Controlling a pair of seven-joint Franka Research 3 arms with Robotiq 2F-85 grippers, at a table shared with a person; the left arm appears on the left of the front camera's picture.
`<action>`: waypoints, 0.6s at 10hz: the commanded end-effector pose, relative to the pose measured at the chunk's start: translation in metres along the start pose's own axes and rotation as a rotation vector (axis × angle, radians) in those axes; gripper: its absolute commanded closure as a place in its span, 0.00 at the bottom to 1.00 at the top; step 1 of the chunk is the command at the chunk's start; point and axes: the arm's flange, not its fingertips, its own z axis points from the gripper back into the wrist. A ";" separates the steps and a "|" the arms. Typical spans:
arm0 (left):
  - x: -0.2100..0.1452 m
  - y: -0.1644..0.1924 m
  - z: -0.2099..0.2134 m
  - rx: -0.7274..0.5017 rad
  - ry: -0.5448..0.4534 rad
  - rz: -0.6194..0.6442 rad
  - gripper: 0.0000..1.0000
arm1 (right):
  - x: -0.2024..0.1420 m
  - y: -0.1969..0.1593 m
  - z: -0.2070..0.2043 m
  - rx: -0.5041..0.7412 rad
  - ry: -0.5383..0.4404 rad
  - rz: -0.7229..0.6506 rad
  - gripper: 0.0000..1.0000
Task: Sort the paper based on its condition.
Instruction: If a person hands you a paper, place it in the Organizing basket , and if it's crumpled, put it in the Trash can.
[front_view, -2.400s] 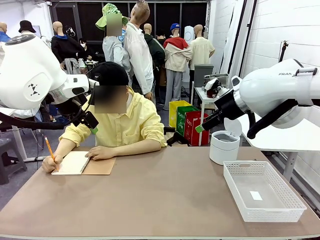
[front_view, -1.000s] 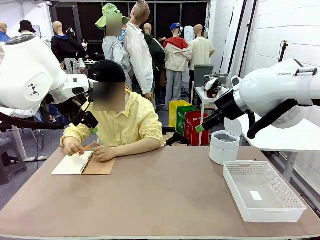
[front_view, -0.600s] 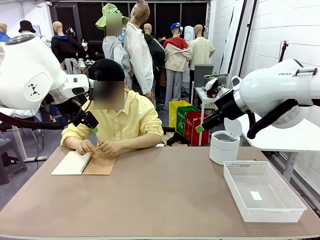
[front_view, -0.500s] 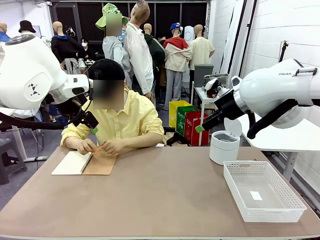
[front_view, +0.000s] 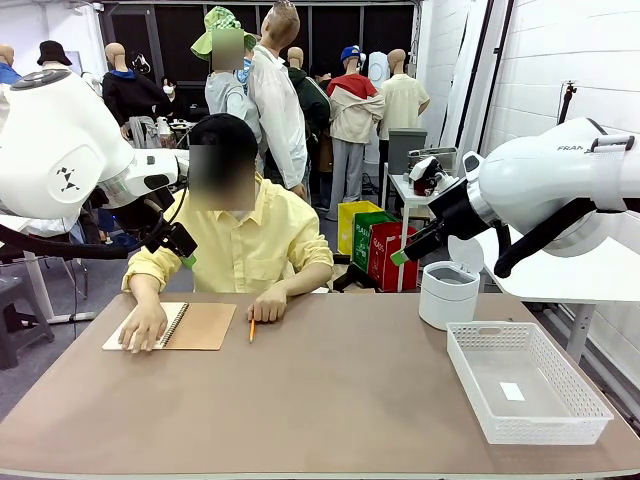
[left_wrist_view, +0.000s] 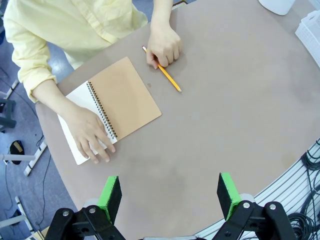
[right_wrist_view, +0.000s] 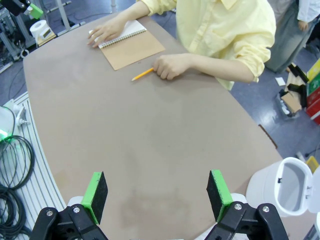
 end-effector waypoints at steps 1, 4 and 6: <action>0.000 0.000 0.000 -0.002 -0.006 -0.002 0.00 | 0.000 -0.001 -0.002 0.017 -0.009 -0.010 0.00; 0.000 0.000 0.000 -0.002 -0.006 -0.002 0.00 | 0.000 -0.001 -0.002 0.017 -0.009 -0.010 0.00; 0.000 0.000 0.000 -0.002 -0.006 -0.002 0.00 | 0.000 -0.001 -0.002 0.017 -0.009 -0.010 0.00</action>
